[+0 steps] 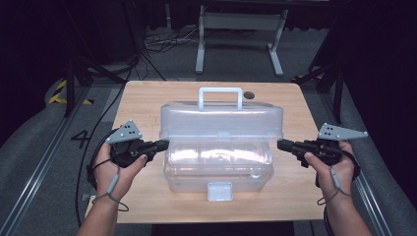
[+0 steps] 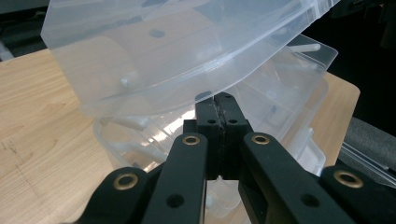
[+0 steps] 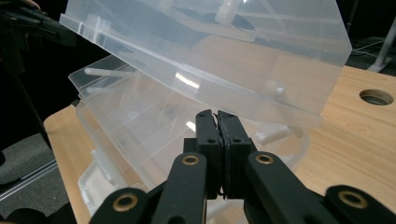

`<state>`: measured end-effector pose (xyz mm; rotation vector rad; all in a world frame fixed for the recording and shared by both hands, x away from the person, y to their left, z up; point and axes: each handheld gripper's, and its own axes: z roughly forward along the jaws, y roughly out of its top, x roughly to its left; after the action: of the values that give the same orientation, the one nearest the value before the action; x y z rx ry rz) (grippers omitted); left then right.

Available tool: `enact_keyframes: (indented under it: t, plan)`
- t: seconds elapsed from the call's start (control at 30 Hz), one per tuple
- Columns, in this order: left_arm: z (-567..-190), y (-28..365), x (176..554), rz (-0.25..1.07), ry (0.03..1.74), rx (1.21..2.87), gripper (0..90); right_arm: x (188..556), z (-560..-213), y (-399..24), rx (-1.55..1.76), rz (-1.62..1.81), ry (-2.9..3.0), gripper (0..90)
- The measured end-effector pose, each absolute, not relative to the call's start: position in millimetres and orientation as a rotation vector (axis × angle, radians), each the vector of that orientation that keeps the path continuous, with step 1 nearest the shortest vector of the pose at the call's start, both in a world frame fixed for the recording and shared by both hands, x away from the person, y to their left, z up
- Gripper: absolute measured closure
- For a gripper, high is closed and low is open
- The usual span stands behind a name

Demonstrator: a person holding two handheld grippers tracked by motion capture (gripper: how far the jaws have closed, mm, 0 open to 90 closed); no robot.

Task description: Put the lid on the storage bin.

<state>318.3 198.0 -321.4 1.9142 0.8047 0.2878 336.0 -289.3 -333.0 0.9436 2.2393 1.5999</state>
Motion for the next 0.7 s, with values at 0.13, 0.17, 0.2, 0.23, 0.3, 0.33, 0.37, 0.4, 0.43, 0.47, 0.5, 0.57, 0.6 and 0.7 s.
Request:
enact_keyframes:
  t: [0.13,0.17,0.2,0.23,0.3,0.33,0.37,0.4,0.43,0.47,0.5,0.57,0.6,0.7]
  plan:
    - [-323.6,198.1,316.6,0.278,0.808,1.917,90.0,334.4,-336.4,-290.2,0.953,1.613,2.243,88.0]
    - [-324.4,197.9,316.2,0.273,0.808,1.922,90.0,334.0,-337.1,-290.2,0.956,1.618,2.244,87.9]
    - [-325.4,197.3,315.3,0.273,0.810,1.930,89.9,333.8,-338.6,-290.4,0.957,1.620,2.246,87.9]
    - [-325.4,197.3,315.3,0.273,0.810,1.930,89.9,333.8,-338.6,-290.4,0.957,1.620,2.246,87.9]
    - [-326.4,196.6,314.4,0.268,0.809,1.943,89.9,332.4,-342.9,-291.3,0.964,1.649,2.247,87.5]
    - [-326.7,196.3,313.8,0.266,0.810,1.949,89.9,331.9,-344.1,-291.5,0.967,1.655,2.248,87.5]
    - [-327.2,196.0,313.4,0.262,0.810,1.955,89.9,331.6,-345.0,-291.6,0.966,1.655,2.251,87.4]
    - [-327.5,195.9,313.2,0.259,0.811,1.958,89.9,331.2,-345.3,-291.4,0.970,1.651,2.255,87.4]
    - [-327.9,196.0,313.1,0.251,0.809,1.961,89.9,331.0,-345.6,-291.7,0.973,1.649,2.254,87.4]
    - [-327.9,196.0,313.1,0.251,0.809,1.961,89.8,331.0,-345.6,-291.7,0.973,1.649,2.254,87.4]
    - [-328.6,196.0,312.9,0.248,0.812,1.960,89.8,330.6,-346.2,-291.9,0.976,1.650,2.255,87.5]
    - [-329.5,196.0,312.5,0.243,0.813,1.967,89.8,329.5,-347.8,-291.2,0.982,1.637,2.260,87.7]
    - [-330.2,195.9,311.2,0.235,0.814,1.975,89.8,329.0,-347.8,-291.0,0.980,1.627,2.266,87.6]
    - [-330.0,196.4,309.9,0.227,0.813,1.980,89.7,327.8,-347.4,-290.4,0.981,1.610,2.271,87.4]
